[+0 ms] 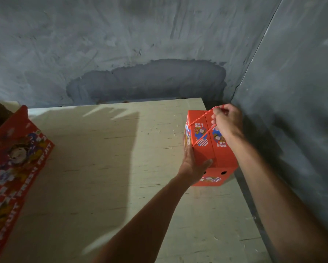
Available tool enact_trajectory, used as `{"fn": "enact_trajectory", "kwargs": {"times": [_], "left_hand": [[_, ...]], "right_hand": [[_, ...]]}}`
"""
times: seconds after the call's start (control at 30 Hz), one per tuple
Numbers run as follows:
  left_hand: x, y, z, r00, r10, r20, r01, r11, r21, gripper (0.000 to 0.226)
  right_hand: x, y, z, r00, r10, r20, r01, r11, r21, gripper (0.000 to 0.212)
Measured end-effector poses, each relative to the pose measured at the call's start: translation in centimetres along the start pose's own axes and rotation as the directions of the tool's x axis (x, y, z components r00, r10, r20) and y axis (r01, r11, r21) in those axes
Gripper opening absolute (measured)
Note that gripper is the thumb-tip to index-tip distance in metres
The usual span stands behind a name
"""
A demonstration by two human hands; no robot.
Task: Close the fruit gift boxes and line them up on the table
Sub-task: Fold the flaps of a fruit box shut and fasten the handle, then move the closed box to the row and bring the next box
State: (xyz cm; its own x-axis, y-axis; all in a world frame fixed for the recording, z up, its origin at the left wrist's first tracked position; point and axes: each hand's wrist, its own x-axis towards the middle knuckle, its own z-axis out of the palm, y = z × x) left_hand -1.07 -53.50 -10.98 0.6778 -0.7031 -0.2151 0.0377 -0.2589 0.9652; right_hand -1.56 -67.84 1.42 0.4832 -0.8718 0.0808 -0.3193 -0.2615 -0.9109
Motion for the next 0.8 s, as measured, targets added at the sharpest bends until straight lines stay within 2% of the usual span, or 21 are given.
{"fn": "enact_trajectory", "kwargs": {"times": [0.07,0.17,0.27,0.33,0.4,0.53,0.8], "left_hand": [[0.0,0.3,0.0,1.0,-0.006,-0.03,0.009,0.995,0.099,0.091],[-0.3,1.9,-1.0,0.998,0.019,-0.061,-0.002,0.963,0.269,0.063],[-1.7,4.6,-2.7,0.992,0.103,-0.072,-0.073,0.939,0.335,0.041],[-3.7,6.0,-3.8,0.983,0.16,-0.092,-0.116,0.923,0.366,0.032],[-6.2,6.9,-5.0,0.975,0.206,-0.083,-0.158,0.907,0.391,0.022],[-12.6,7.7,-7.7,0.96,0.257,-0.11,-0.189,0.886,0.423,0.021],[-29.2,4.0,-15.7,0.886,0.295,-0.358,-0.15,0.913,0.38,0.018]], "right_hand": [[-0.1,-0.1,-0.4,0.998,0.006,0.055,-0.002,0.998,-0.064,0.011],[-1.3,-0.4,-1.4,0.99,0.023,0.139,0.004,0.982,-0.19,0.015],[-3.5,-1.0,-2.3,0.984,0.004,0.175,0.059,0.935,-0.35,0.024],[-5.8,-1.4,-2.7,0.975,-0.004,0.222,0.094,0.913,-0.397,0.025],[-8.4,-1.8,-3.2,0.964,-0.01,0.267,0.105,0.933,-0.344,0.023],[-15.1,-2.3,-3.7,0.942,-0.051,0.331,0.101,0.986,-0.136,0.022],[-31.8,-5.4,1.6,0.861,-0.13,0.491,0.091,0.991,0.102,0.013]]}}
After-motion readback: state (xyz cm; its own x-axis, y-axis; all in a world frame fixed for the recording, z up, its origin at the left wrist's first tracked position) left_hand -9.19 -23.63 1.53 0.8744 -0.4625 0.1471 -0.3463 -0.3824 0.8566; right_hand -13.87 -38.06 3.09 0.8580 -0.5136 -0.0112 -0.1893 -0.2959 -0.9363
